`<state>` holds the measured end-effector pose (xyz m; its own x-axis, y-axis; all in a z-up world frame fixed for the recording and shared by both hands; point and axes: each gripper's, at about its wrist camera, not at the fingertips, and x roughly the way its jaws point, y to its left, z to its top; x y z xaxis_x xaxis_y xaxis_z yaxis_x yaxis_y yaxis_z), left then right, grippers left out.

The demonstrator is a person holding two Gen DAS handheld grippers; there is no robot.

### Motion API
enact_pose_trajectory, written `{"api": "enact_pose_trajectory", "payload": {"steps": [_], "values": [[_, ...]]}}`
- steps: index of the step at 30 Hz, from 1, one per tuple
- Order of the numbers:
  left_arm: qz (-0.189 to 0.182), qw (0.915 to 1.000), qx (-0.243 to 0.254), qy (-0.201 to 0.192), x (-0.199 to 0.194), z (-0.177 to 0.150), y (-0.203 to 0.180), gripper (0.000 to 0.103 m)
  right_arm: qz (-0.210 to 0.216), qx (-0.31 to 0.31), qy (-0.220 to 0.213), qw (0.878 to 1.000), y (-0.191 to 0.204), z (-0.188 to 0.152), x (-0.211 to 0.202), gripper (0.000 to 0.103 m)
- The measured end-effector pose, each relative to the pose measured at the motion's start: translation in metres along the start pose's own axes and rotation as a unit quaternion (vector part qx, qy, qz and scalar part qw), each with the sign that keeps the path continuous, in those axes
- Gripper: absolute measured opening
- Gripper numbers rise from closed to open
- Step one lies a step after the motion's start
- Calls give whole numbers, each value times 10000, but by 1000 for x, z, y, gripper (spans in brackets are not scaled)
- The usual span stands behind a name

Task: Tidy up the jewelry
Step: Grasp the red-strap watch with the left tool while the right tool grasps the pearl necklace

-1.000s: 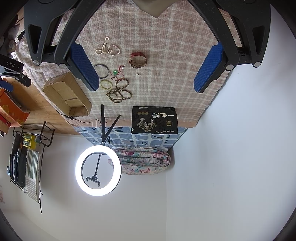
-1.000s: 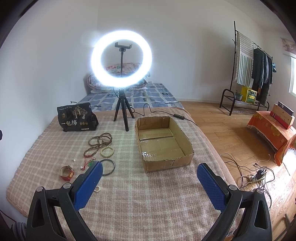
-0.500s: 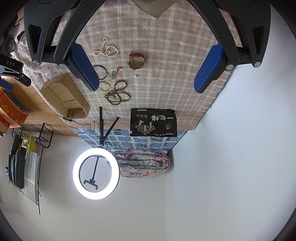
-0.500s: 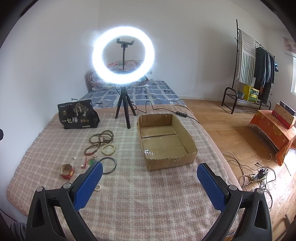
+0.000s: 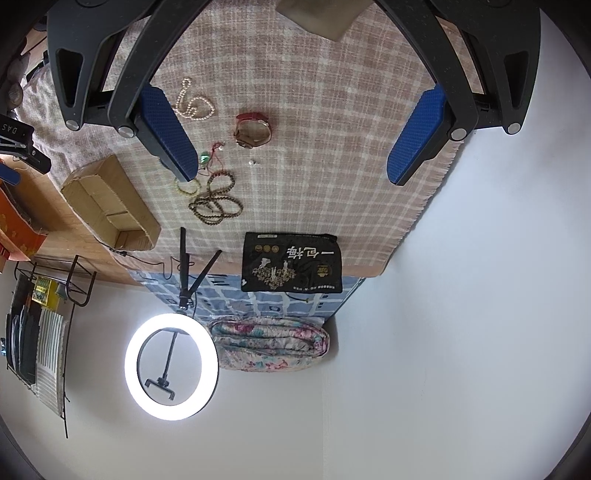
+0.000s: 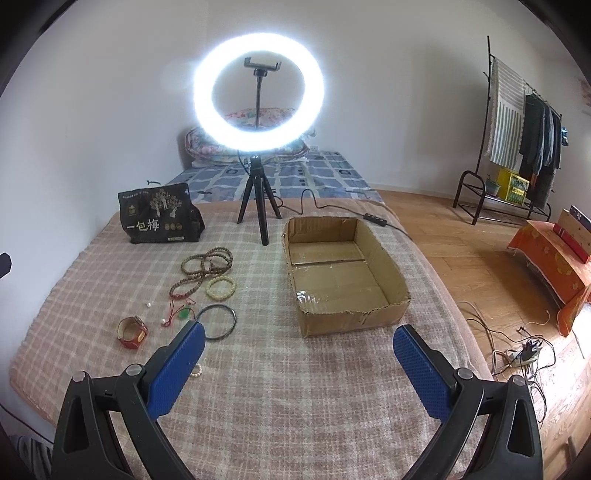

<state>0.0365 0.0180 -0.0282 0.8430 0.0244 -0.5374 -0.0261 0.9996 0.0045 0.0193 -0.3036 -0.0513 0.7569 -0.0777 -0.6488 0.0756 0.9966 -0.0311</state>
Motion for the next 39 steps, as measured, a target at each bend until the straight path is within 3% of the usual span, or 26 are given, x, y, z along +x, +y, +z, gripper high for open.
{"api": "enact_pose_trajectory", "payload": {"steps": [6,15,19,24,27,34,36,39], "values": [[-55,9987,-186,467,41,0,22,103,236,-232,179,9993,9,-2,25,103],[-233,9942,-140,1045,93,-23,29,103,1018,-902,410,9899,40,-17,69,103],[-402,9893,-208,1385,121,-29,26,96,1471,-1233,598,9796,62,-27,89,103],[-636,9830,-161,1713,149,-39,22,88,1674,-1542,1010,9685,87,-37,119,102],[-761,9792,-118,1877,163,-44,14,83,1832,-1598,1384,9601,98,-46,139,95],[-942,9703,-144,2224,194,-52,7,72,1959,-1685,1769,9497,113,-62,161,94],[-984,9678,-102,2316,201,-55,3,69,1951,-1708,1855,9478,116,-65,166,81],[-1034,9641,-19,2447,212,-60,-3,64,1935,-1665,1977,9464,118,-68,173,74]]}}
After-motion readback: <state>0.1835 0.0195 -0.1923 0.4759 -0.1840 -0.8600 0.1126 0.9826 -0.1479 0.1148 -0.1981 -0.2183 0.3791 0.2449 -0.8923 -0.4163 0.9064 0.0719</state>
